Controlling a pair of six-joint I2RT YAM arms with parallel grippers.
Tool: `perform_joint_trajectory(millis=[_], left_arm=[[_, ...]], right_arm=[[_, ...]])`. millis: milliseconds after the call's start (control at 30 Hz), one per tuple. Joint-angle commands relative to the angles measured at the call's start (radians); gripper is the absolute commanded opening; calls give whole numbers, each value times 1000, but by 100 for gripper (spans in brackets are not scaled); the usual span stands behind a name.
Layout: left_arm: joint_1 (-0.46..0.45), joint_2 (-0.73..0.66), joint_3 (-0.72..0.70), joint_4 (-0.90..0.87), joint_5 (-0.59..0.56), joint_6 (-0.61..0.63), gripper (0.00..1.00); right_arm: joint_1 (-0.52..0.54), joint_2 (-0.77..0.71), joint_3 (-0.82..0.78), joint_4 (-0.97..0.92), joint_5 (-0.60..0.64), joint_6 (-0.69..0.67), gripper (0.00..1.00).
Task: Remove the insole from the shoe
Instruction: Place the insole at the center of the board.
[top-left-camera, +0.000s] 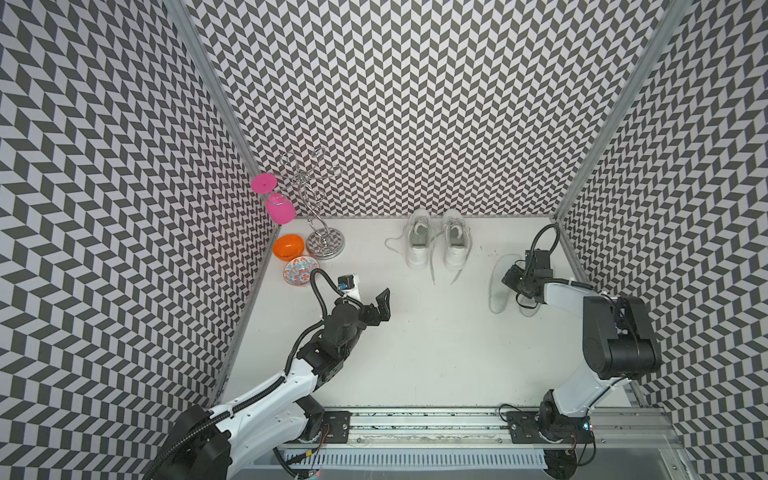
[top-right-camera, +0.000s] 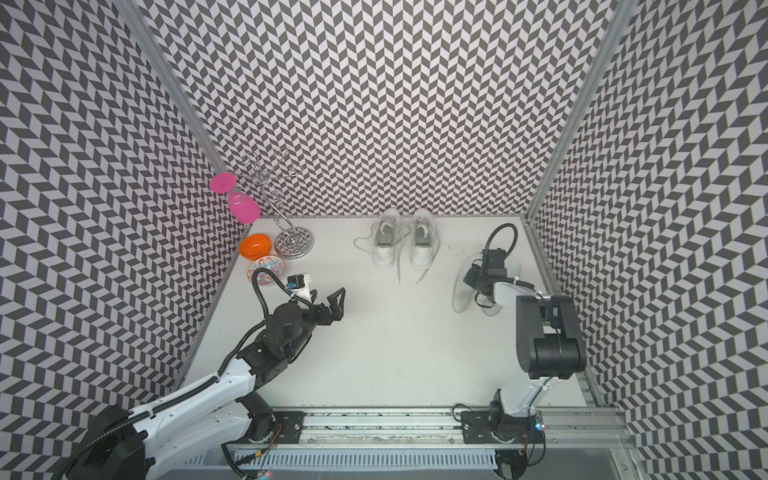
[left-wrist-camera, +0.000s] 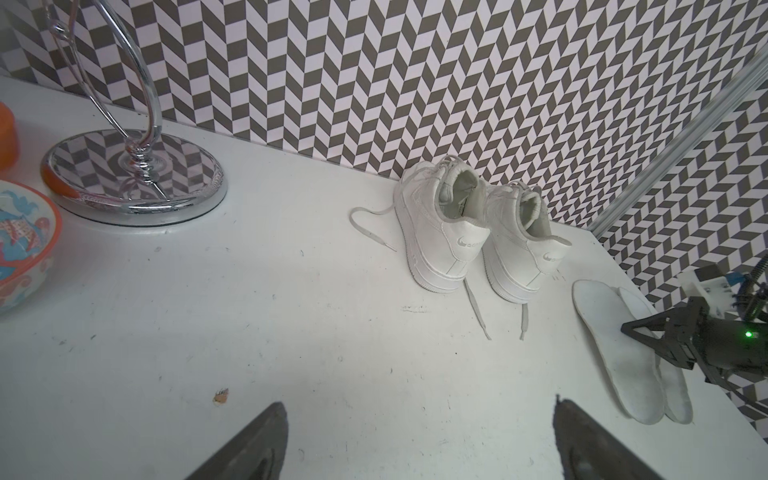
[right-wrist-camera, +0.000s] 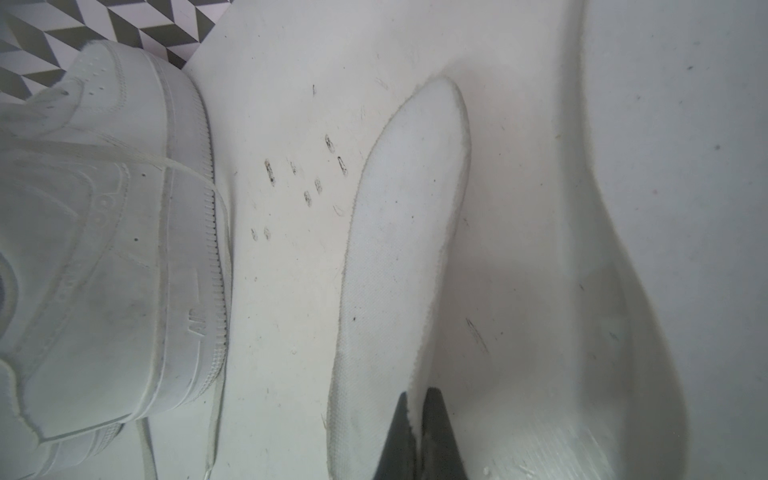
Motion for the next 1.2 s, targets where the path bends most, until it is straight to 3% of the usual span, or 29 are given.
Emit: perform_joint_trajectory(millis=[0,167,233,367,833,933,1033,1167], left_arm=[[8,-10,-7,34,-37,11,100],[14,-6,-11,36,-43,8,100],[14,-6,-16,38,-51,5,100],[17,-6,-19,42,-48,3,100],[19,66,23,0,-77,-21,100],[16,83,66,-38,-141,-25,100],[-1,117,100,-64,-260,-87,100],[-2,167,172,-91,-397,-91,100]], right_arm=[[-7,31,20,-10,41,-1,0],[-10,34,28,-40,80,4,11],[-11,16,23,-39,84,2,27],[-10,-13,26,-44,80,-10,44],[-9,-221,29,-116,64,-38,80],[-8,-295,27,-108,34,-49,85],[-9,-378,15,-75,3,-43,100],[-8,-494,-50,22,70,-58,100]])
